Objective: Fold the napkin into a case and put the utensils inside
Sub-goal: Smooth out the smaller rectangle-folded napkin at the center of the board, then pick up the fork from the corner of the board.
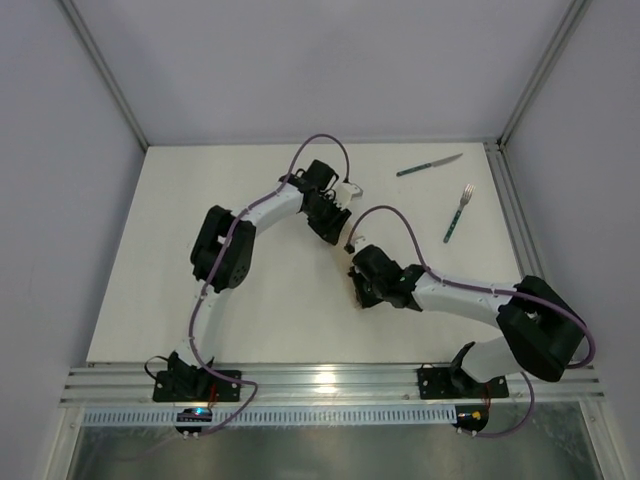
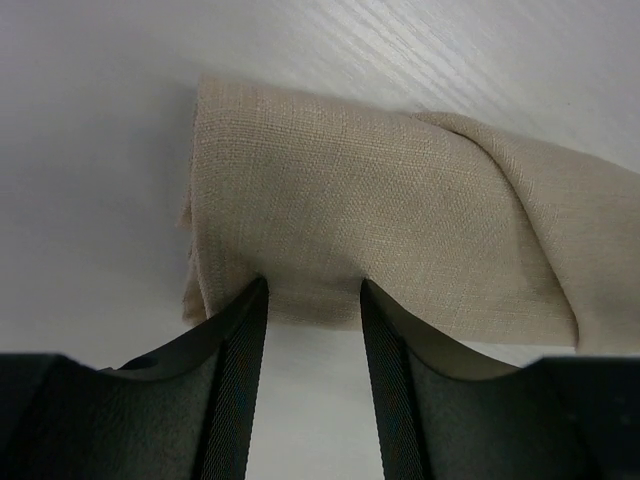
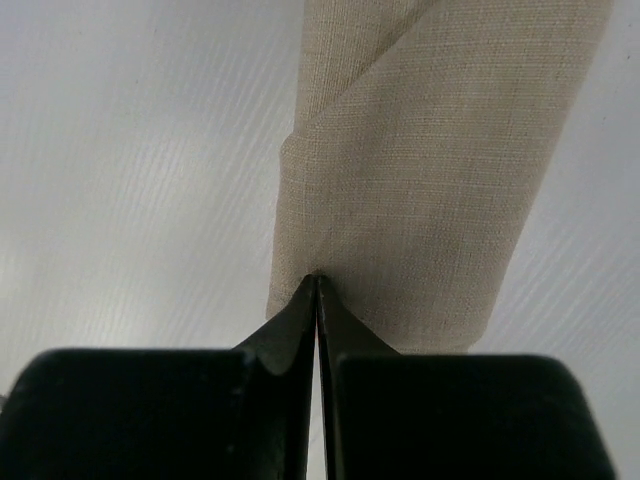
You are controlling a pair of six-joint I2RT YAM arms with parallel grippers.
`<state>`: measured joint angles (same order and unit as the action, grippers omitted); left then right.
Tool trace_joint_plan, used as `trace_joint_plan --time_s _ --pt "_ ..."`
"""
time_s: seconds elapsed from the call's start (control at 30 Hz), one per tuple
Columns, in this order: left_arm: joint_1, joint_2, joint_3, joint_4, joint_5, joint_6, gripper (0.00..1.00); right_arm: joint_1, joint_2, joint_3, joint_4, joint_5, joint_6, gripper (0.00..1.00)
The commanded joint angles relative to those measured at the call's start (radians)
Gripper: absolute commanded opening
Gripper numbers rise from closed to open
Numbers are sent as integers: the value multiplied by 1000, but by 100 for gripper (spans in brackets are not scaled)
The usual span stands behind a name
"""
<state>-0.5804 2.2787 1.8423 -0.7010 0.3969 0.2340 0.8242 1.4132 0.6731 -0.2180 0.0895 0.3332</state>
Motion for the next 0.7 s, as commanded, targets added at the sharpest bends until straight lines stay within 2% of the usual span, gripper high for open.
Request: trace_joint_plan --time_s 0.0,0.1,0.17,0.23,0.27,0.33,0.37,0.47,0.5,0.67 --pt "5 4 -14 21 -57 30 45 -8 -94 32 -40 -4 20 4" --pt "5 10 -11 26 -10 28 45 -48 -181 75 -66 6 15 7" --pt "5 -10 -12 32 -1 22 48 -144 -241 98 -81 7 3 23" --pt "5 -27 -3 34 11 14 51 -248 -253 137 -87 1 -25 44" --pt "5 -39 3 28 13 10 52 -378 -250 154 -89 -8 -28 48" --pt "5 -53 29 15 19 2 55 -515 -211 200 -66 -59 -5 65" --pt "5 -64 38 3 19 -2 56 -643 -162 236 -64 -72 6 67" --pt "5 -73 86 -29 42 -15 59 -787 -71 307 -72 -54 15 68" --pt "5 -77 100 -40 48 -16 59 -874 -1 360 -78 -62 20 68" --pt "7 -97 166 -95 57 -1 61 -996 212 534 -129 -43 -2 68"
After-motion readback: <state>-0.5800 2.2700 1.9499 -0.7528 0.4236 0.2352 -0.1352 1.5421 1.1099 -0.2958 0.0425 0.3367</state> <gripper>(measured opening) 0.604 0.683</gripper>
